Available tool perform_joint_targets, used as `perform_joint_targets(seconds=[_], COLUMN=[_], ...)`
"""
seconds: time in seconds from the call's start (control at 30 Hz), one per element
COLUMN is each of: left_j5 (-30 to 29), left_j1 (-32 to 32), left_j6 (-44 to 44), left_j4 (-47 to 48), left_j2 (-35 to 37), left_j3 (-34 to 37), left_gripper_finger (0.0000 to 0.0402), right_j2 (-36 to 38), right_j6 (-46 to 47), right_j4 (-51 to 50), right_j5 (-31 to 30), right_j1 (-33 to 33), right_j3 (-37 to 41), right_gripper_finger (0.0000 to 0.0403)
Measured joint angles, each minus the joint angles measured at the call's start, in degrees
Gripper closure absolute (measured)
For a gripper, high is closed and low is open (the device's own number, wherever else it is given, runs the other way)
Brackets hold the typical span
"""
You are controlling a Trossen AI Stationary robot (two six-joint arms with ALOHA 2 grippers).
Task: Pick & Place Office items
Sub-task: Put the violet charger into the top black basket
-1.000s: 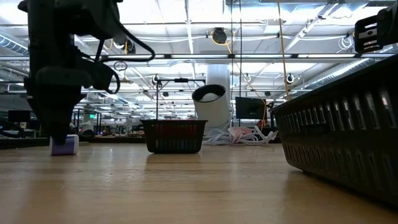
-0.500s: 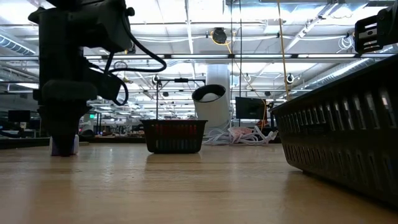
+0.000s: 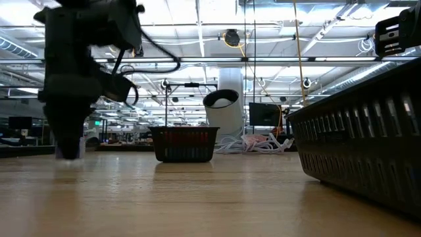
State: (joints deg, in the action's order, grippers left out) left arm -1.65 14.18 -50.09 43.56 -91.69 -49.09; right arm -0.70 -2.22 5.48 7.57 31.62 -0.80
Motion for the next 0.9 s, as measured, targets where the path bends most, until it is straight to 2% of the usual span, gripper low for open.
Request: perform_joint_targets(seconds=[0.1,0.23,0.47,0.53,0.73,0.9], left_j5=[-1.8,-7.5,-20.7,-22.3,-20.3,-12.7], left_j1=[0.0,0.6,-0.5,-2.2,-11.3,-18.1], left_j6=[2.0,7.4,28.1,33.5,41.8,44.1], left_j4=[-0.4,-1.3,-13.2,-17.2,-23.2,-30.0], left_j2=[2.4,5.6,7.9,7.7,2.8,-3.4], left_j3=[-2.5,-7.4,-13.4,-13.4,-13.3,-13.3], left_gripper_finger=[0.0274,0.0274,0.0272,0.0266,0.0271,0.0271], right_j2=[0.0,0.0,0.0,0.0,0.0,0.0], right_j6=[0.0,0.0,0.0,0.0,0.0,0.0], right_j4=[0.0,0.0,0.0,0.0,0.0,-0.1], right_j5=[0.0,0.0,0.0,0.0,0.0,0.0], right_j1=[0.0,0.0,0.0,0.0,0.0,0.0], right_j3=[0.0,0.0,0.0,0.0,0.0,0.0], right_gripper_finger=[0.0173,0.0176,0.0172,0.0173,0.0175,0.0172])
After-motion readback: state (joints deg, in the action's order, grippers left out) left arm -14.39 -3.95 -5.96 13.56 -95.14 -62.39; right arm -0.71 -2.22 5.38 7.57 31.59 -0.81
